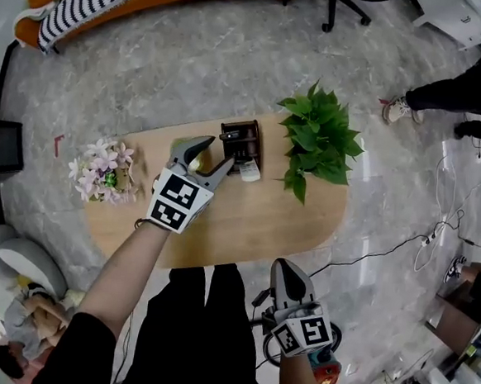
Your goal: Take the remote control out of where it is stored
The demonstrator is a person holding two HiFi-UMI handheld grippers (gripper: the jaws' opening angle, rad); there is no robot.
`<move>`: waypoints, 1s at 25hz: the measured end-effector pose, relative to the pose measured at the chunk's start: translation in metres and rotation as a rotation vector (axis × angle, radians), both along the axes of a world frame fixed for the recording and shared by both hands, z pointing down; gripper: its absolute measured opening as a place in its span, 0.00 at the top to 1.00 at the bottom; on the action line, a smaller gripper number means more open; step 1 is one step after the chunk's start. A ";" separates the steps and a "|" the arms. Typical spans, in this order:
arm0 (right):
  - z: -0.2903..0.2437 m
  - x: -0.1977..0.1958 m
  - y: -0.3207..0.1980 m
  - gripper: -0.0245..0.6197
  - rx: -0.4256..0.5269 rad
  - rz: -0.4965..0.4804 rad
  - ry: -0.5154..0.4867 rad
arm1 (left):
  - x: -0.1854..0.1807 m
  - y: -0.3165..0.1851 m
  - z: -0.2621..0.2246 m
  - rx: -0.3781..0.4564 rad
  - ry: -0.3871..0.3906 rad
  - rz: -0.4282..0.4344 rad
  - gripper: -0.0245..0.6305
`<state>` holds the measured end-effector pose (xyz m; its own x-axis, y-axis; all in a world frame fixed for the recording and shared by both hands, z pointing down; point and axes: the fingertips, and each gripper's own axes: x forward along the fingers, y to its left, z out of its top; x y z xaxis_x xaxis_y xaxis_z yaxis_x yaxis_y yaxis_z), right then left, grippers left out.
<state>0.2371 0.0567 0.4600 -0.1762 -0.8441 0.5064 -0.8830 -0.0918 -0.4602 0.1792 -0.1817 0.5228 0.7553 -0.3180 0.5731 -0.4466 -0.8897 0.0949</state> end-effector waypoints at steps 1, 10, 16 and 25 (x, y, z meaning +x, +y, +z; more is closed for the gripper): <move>0.004 0.003 0.003 0.95 -0.006 0.014 -0.005 | 0.007 -0.006 0.003 0.013 -0.023 0.020 0.65; 0.025 0.009 0.032 0.95 -0.054 0.069 -0.040 | 0.040 -0.019 0.074 0.070 -0.438 0.328 0.65; 0.027 0.014 0.042 0.95 -0.067 0.087 -0.054 | 0.041 -0.025 0.102 0.052 -0.579 0.331 0.66; 0.029 0.016 0.046 0.95 -0.079 0.078 -0.054 | 0.038 -0.032 0.109 0.095 -0.677 0.294 0.79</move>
